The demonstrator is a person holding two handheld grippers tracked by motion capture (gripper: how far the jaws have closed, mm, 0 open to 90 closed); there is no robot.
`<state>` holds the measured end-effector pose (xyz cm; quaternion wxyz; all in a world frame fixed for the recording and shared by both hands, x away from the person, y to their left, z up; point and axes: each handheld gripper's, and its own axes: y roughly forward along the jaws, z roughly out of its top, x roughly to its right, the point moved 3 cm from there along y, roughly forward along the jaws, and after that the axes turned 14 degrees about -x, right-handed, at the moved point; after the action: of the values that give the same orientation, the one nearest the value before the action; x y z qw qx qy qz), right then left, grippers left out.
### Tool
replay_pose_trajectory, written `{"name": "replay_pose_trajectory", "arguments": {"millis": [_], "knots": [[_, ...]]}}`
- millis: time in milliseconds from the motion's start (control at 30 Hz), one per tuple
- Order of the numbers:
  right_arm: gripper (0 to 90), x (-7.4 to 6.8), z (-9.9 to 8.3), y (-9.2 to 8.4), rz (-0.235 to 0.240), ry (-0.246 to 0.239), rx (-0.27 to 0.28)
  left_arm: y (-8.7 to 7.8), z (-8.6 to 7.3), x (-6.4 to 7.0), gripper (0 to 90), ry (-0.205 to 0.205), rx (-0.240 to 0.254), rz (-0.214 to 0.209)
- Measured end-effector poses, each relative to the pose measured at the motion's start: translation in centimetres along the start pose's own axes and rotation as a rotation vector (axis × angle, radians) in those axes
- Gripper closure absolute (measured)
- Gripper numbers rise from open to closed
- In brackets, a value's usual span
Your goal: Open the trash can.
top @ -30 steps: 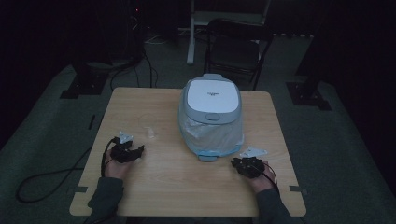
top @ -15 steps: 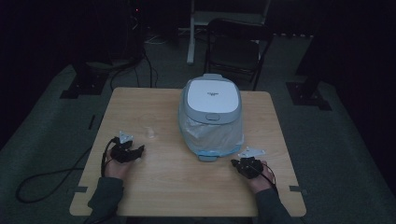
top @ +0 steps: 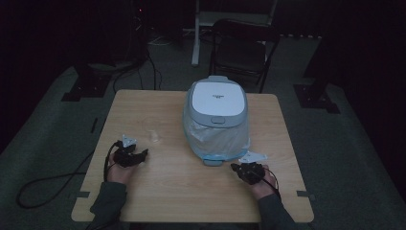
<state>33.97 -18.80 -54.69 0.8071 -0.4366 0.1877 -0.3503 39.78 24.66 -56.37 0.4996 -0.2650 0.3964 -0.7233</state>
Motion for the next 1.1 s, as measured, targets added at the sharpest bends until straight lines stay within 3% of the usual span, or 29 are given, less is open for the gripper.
{"name": "replay_pose_trajectory", "arguments": {"millis": [400, 1100], "knots": [[90.0, -1.1, 1.3, -0.2, 0.019, -0.024, 0.039, 0.0, 0.0, 0.0, 40.2, 0.0, -0.001, 0.0], [90.0, -2.5, 3.3, 0.6, 0.038, -0.072, 0.046, 0.0, 0.0, 0.0, 40.0, 0.0, -0.001, 0.0]]}}
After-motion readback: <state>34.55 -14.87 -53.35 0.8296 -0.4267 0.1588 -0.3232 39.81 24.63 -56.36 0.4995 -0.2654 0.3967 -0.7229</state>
